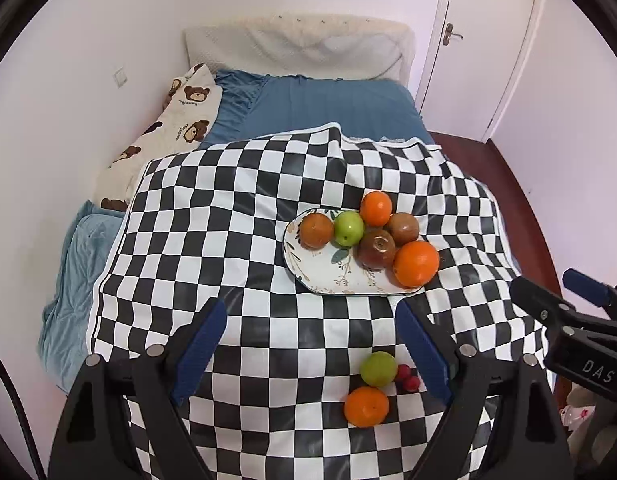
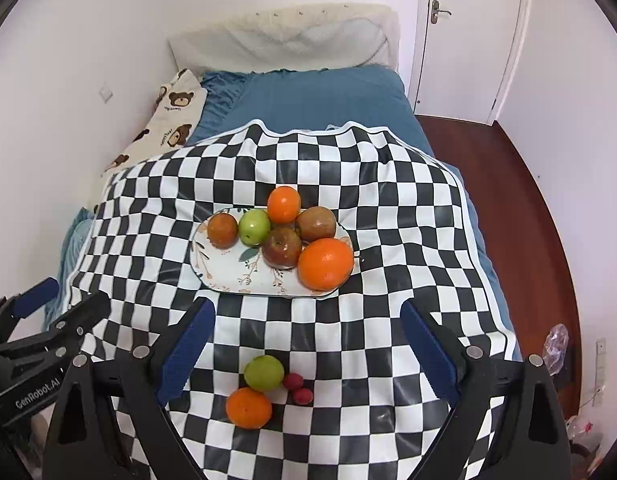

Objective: Organize fruits
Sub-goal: 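Lift both open tools back from the plate, then grasp the tangerine with the left tool while the right tool grasps the green apple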

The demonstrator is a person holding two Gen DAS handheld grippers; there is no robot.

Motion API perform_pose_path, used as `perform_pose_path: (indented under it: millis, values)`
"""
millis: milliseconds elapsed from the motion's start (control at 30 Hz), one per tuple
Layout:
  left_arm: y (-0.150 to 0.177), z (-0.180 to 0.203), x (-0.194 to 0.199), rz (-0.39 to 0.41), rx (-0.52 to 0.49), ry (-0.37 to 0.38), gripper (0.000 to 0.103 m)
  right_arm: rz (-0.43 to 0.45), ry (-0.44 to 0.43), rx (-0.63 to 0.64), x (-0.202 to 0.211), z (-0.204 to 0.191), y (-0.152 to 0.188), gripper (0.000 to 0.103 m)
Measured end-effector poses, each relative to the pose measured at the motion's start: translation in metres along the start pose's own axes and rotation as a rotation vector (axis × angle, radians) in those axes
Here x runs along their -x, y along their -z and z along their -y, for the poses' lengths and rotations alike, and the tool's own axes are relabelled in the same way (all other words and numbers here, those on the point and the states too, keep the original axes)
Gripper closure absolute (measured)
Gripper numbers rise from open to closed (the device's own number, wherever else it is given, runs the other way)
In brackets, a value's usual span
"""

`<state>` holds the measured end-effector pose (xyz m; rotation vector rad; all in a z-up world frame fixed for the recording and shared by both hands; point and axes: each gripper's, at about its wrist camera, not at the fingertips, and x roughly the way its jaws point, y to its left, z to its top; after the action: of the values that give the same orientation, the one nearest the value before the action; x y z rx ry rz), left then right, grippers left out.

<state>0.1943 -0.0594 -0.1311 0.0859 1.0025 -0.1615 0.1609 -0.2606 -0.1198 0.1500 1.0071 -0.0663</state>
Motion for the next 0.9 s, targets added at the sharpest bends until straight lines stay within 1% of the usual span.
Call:
perform_pose_path:
  millis: [133, 233, 300, 367, 400, 500, 633, 733, 800, 867, 900]
  values:
    - [0.001, 0.000, 0.011, 0.020, 0.013, 0.007, 0.017, 0.018, -0.007, -0.016, 0.015, 0.001, 0.006, 0.007]
    - [0.001, -0.001, 0.010, 0.009, 0.023, 0.025, 0.017, 0.026, -0.024, -0.034, 0.021, 0.004, 0.007, 0.007]
    - [0.003, 0.000, 0.006, -0.004, 0.018, 0.038, 0.017, 0.024, -0.050, -0.061, 0.023, 0.008, 0.007, 0.007]
    - [0.006, 0.003, -0.002, -0.024, 0.003, 0.043, 0.008, 0.022, -0.064, -0.080, 0.022, 0.013, 0.007, 0.007]
    - [0.008, 0.005, -0.007, -0.035, -0.005, 0.044, 0.001, 0.010, -0.075, -0.093, 0.018, 0.017, 0.008, 0.007]
    - [0.022, 0.010, -0.026, -0.079, -0.020, 0.059, 0.001, -0.047, -0.111, -0.142, 0.000, 0.030, 0.018, 0.007]
    - [0.053, 0.025, -0.068, -0.196, -0.051, 0.075, 0.001, -0.142, -0.137, -0.199, -0.033, 0.048, 0.039, 0.007]
    - [0.082, 0.037, -0.109, -0.329, -0.038, 0.108, 0.001, -0.195, -0.179, -0.234, -0.057, 0.061, 0.055, 0.007]
    - [0.099, 0.045, -0.134, -0.401, -0.033, 0.115, 0.001, -0.227, -0.199, -0.235, -0.073, 0.066, 0.067, 0.008]
    - [0.115, 0.056, -0.159, -0.476, -0.057, 0.117, 0.001, -0.265, -0.194, -0.224, -0.093, 0.070, 0.079, 0.012]
    - [0.122, 0.062, -0.169, -0.504, -0.069, 0.121, 0.001, -0.284, -0.189, -0.221, -0.100, 0.071, 0.083, 0.019]
